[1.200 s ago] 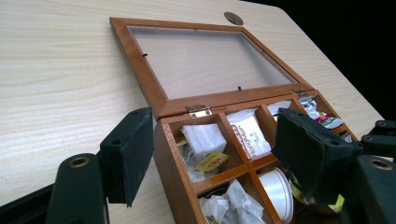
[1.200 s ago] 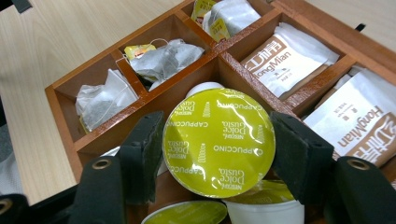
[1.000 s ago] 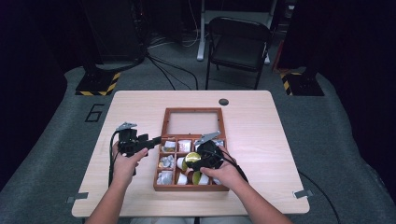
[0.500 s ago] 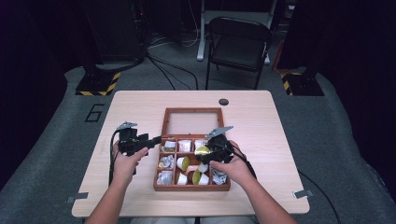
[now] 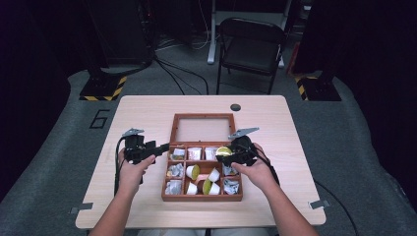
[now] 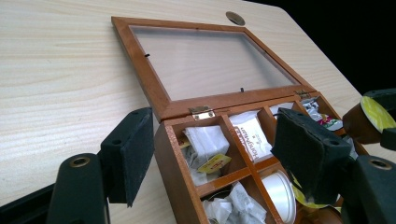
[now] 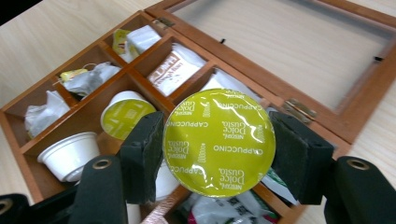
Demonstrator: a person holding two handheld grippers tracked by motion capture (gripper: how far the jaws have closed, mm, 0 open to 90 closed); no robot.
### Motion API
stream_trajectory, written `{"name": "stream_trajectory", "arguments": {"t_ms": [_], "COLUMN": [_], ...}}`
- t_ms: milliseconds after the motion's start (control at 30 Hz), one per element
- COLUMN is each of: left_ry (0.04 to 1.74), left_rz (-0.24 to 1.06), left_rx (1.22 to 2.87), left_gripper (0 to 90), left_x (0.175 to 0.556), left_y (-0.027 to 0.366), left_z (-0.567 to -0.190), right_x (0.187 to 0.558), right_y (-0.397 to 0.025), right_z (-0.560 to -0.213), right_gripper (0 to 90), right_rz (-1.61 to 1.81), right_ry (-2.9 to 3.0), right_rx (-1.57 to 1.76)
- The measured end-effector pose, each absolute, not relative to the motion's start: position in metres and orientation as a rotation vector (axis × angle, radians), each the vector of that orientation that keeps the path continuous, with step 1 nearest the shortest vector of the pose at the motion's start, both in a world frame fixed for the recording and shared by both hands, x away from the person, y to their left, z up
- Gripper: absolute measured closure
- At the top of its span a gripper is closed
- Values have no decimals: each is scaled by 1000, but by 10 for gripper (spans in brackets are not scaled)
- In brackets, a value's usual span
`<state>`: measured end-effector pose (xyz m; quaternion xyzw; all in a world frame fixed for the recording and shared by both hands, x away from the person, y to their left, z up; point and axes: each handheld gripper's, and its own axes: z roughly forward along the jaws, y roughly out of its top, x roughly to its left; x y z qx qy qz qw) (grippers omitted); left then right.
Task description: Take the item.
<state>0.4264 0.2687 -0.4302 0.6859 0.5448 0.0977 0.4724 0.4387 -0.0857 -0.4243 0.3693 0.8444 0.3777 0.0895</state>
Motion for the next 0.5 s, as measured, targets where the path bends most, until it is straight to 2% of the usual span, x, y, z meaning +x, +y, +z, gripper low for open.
{"name": "stream_trajectory", "arguments": {"t_ms": [500], "left_ry": [1334], "left_rz": [242], "left_rx": [1673], "left_gripper": [290], "left_x": [426], "left_y": [270], "left_z": [-430], "right_x": [449], "right_y": [-113], "right_z": [-422], "right_gripper": [378], "right_rz": [1119], "right_ry": [2433], "right_rx": [1196]}}
